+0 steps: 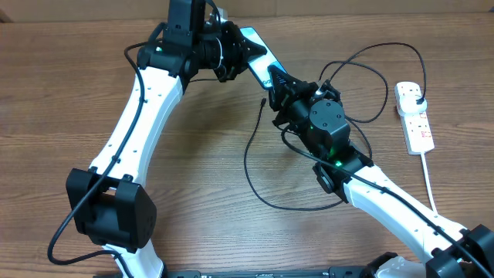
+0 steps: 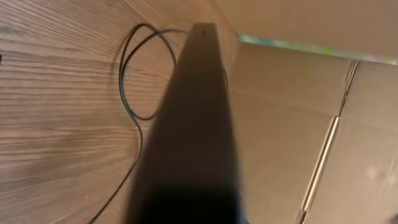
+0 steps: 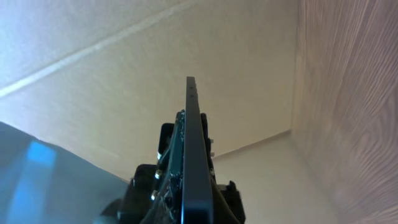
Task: Plug charger to phone and switch on socket
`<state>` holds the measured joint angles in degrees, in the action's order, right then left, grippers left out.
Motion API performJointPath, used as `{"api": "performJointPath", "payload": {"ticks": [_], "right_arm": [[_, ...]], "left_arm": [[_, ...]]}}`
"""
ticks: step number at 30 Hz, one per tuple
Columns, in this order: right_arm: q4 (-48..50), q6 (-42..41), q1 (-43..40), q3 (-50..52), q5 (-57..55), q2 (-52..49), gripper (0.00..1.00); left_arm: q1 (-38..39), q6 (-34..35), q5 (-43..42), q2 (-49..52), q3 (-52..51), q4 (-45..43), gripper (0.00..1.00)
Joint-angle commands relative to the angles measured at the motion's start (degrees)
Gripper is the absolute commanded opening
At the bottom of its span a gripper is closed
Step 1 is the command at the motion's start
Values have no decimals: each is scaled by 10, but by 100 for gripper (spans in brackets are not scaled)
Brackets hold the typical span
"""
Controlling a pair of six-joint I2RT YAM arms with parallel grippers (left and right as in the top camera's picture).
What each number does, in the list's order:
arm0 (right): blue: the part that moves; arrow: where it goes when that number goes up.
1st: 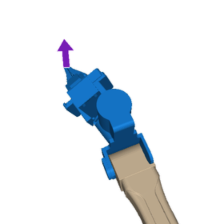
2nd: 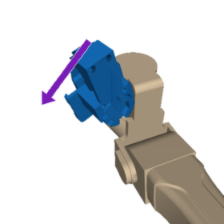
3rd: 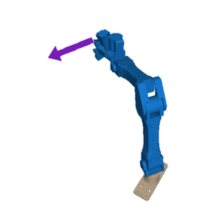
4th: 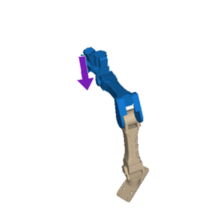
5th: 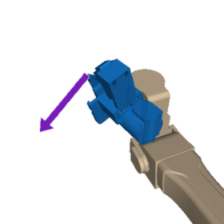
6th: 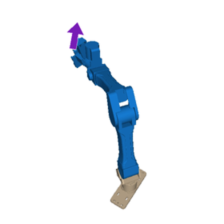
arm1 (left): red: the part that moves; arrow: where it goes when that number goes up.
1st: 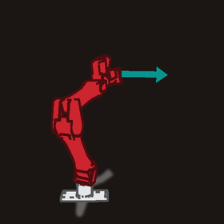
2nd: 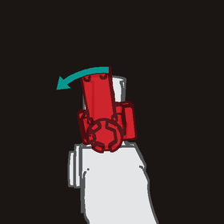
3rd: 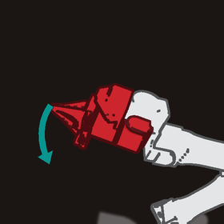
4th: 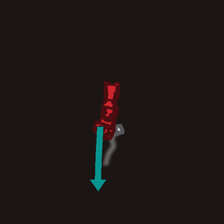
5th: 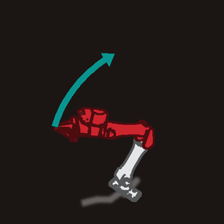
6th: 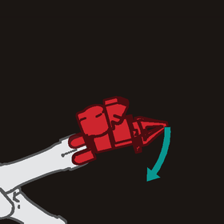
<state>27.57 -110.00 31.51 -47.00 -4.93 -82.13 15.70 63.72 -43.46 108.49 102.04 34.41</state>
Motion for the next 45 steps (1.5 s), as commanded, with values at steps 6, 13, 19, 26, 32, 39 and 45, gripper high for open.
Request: {"api": "performJointPath", "payload": {"ticks": [6,13,19,26,32,39,45], "right_arm": [[2,65,-2,-19,-10,-2,16],[-60,100,-2,-19,-10,-2,44],[-128,205,-21,-19,-10,-2,52],[-243,320,-59,-18,-9,-2,67],[-327,448,-61,-18,3,-2,71],[-349,546,-62,-18,113,-27,61],[-307,546,-78,-30,224,-106,58]], "left_arm": [[0,-14,14,0,3,24,4],[-25,-100,19,0,3,81,4],[-89,-178,-50,0,3,137,4],[-163,-233,-195,0,3,188,4],[-185,-195,-211,0,3,259,4],[-180,-133,-227,0,3,273,4],[-179,-110,-223,0,3,271,4]]}}
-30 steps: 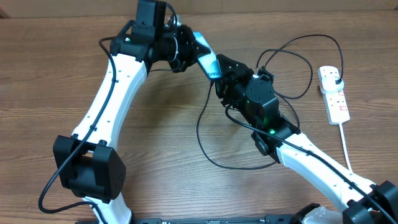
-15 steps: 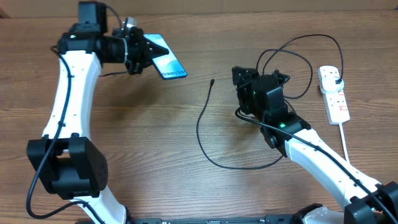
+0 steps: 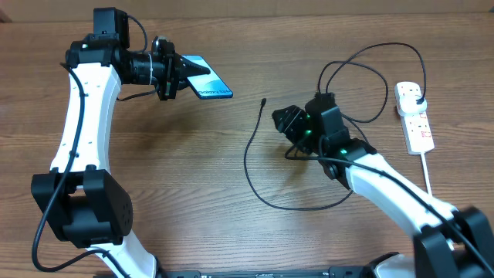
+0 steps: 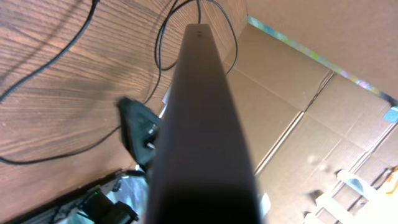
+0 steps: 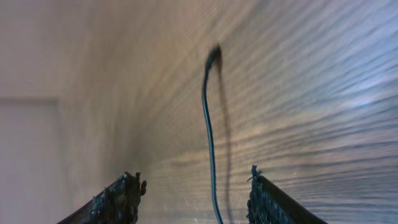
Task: Plug charger to phone and switch on socket
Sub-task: 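Release the right gripper and hold the phone with the left gripper, then grasp the black cable's USB-C plug end with the right gripper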
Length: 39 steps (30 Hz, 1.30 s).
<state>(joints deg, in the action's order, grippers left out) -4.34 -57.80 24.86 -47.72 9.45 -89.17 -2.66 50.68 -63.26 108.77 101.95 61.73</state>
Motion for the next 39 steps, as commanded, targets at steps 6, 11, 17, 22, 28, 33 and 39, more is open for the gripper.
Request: {"api": "performJointPath", "payload": {"ticks": [6,11,17,22,28,33,39], "right_arm": [[10,33,-31,-113,169,-149,58],[17,12,-49,-158,185,-194,53],[65,-78,-76,-158,219,-228,48],[123,-117,-92,-158,268,-259,46],[135,-140,-97,-158,273,-285,45],[161,-174,-97,-158,277,-308,45],[172,-190,-97,-158,257,-315,45]], "left_arm": [[6,7,15,-3,4,0,4],[9,5,24,-3,4,0,4],[11,5,24,-3,4,0,4],[12,3,30,-3,4,0,4],[14,-1,35,-3,4,-1,4],[15,-2,35,-3,4,0,4],[17,-10,37,-3,4,0,5]]}}
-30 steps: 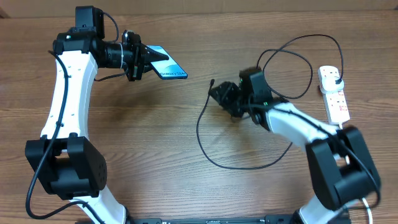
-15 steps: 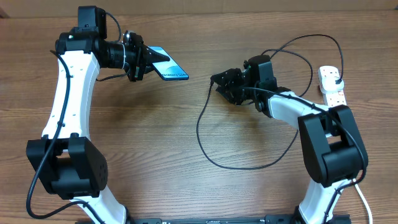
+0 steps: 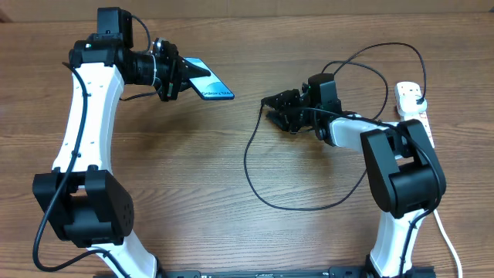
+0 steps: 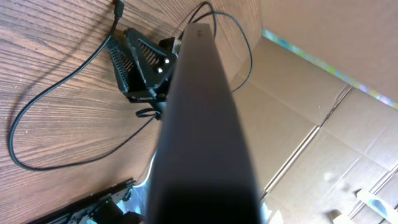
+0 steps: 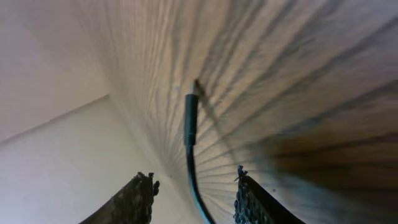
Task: Plug charger to phone and switch on socket
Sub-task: 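Grasp the black cable's USB-C plug end with the right gripper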
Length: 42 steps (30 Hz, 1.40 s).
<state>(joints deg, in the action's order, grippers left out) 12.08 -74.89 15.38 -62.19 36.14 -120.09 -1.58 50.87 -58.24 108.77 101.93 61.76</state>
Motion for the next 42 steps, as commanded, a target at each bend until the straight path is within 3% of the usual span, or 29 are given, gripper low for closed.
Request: {"api": "performJointPath", "payload": {"ticks": [1,42], "right_arm": [[8,-19,-2,-13,-14,-5,44],[59,-33,18,-13,-40,-43,33]], "left_arm": [[7,-13,-13,-3,4,-1,5],[19,-33,4,-3,4,2,5]]}}
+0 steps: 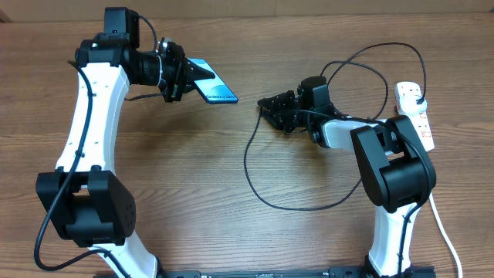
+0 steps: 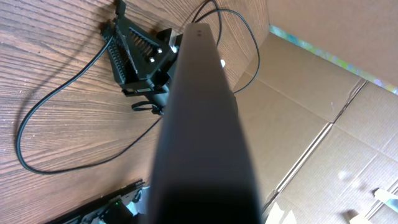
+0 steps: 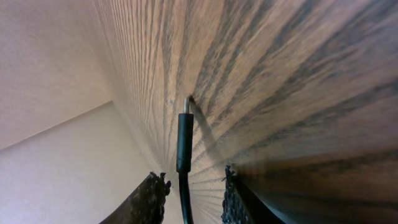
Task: Plug charger to phone and switch on socket
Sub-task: 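Grasp the black cable's USB-C plug end with the right gripper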
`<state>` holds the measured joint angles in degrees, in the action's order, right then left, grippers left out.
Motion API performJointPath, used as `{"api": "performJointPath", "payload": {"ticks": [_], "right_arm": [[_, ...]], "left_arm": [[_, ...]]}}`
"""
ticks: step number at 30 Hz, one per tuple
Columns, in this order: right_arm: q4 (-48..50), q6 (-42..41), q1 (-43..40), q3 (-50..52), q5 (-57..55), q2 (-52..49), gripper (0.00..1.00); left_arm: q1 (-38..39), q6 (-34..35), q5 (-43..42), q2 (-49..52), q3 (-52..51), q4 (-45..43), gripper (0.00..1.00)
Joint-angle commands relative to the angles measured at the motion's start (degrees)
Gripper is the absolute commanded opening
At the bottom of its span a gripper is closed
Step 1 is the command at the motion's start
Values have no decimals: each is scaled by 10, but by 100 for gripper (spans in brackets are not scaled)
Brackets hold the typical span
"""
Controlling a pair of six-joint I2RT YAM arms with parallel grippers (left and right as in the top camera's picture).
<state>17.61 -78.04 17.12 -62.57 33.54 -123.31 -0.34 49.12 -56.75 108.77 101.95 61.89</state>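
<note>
My left gripper (image 1: pixel 177 77) is shut on the phone (image 1: pixel 213 90), holding it above the table's back left with its blue screen up. In the left wrist view the phone (image 2: pixel 202 124) shows edge-on as a dark bar that hides the fingers. The black charger cable (image 1: pixel 248 158) loops across the table. Its plug end (image 3: pixel 183 138) lies on the wood between the fingers of my right gripper (image 3: pixel 191 180), which is open and low on the table (image 1: pixel 272 105). A white power strip (image 1: pixel 417 123) lies at the far right with a plug in it.
The cable's upper loops (image 1: pixel 370 66) run from behind my right gripper to the power strip. A cardboard wall (image 2: pixel 311 112) stands behind the table. My right gripper (image 2: pixel 134 53) also shows in the left wrist view, below the phone's far end.
My right gripper's fingers now stand closer on either side of the cable's plug end, which sits nearer to the camera. The left gripper with the phone has shifted slightly right.
Both grippers were at the phone, raised at the back centre. Then my left gripper alone held it at the back left, and my right gripper was open over the cable. Then the right gripper lay low by the plug end, and now it straddles it.
</note>
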Motion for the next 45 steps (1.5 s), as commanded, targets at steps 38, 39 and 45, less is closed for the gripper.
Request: {"api": "performJointPath", "payload": {"ticks": [38,39,45], "right_arm": [[-17,336,-97,-9,243,-38,4],[-18,343,-98,-9,251,-35,4],[-38,360,-100,-9,285,13,4]], "left_arm": [[16,-85,50,-3,4,6,4],[16,-95,54,-3,4,7,4],[16,-169,53,-3,4,7,4]]}}
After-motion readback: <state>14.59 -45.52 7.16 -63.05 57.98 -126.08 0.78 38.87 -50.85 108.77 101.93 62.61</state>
